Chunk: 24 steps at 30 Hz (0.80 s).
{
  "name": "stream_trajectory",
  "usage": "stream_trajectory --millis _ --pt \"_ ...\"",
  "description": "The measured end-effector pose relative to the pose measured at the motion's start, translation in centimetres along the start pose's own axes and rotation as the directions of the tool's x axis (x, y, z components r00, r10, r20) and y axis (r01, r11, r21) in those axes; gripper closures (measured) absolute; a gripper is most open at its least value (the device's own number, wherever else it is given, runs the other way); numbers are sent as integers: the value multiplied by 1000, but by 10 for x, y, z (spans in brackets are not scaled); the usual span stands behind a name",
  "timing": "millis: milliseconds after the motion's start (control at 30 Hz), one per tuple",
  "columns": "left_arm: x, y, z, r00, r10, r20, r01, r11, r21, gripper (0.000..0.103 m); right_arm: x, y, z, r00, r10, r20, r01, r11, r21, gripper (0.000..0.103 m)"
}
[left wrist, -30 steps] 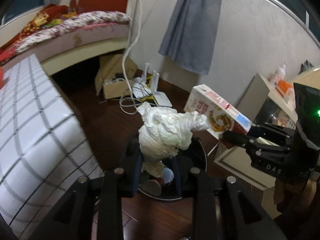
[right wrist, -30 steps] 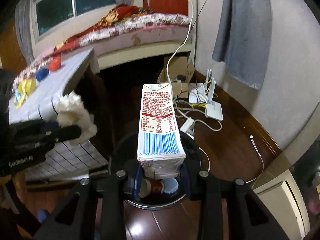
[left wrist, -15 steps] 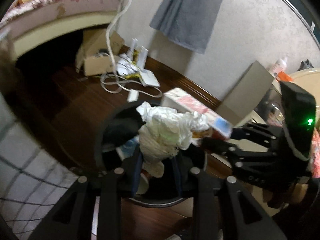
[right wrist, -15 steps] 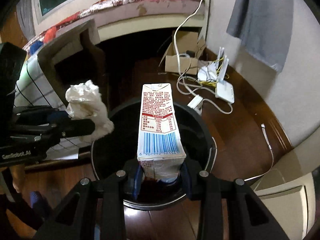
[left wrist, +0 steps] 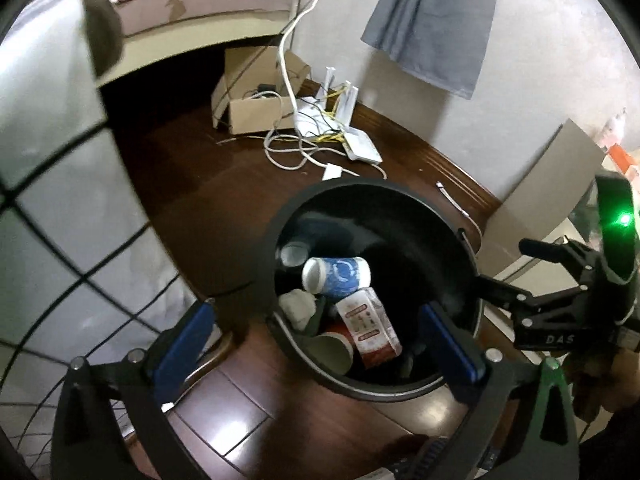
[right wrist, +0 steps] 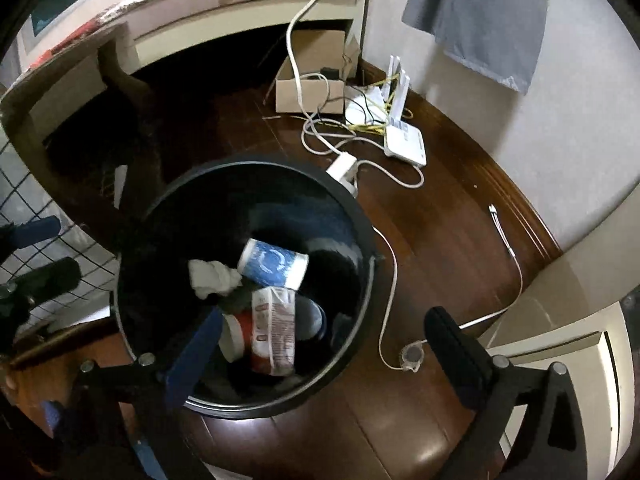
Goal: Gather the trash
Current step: 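Open both tools over the bin to drop the tissue and carton, then move both open tools back toward the items on the table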
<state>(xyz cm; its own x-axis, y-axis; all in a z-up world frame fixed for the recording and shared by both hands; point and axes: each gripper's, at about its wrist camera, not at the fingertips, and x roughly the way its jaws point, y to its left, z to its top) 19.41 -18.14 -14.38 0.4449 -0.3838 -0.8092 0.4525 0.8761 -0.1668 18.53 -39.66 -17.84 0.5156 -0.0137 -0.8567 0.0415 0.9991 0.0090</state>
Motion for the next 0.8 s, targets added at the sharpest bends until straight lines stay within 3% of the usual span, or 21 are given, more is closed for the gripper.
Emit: stream_trajectory --millis 333,800 --pt "-19 2 -7 998 51 28 -51 999 -8 1 -23 25 -2 999 22 48 -20 999 -37 1" --pt "-97 31 -18 984 136 112 -129 990 -63 1 -86 63 0 988 47 146 -41 998 -43 1"
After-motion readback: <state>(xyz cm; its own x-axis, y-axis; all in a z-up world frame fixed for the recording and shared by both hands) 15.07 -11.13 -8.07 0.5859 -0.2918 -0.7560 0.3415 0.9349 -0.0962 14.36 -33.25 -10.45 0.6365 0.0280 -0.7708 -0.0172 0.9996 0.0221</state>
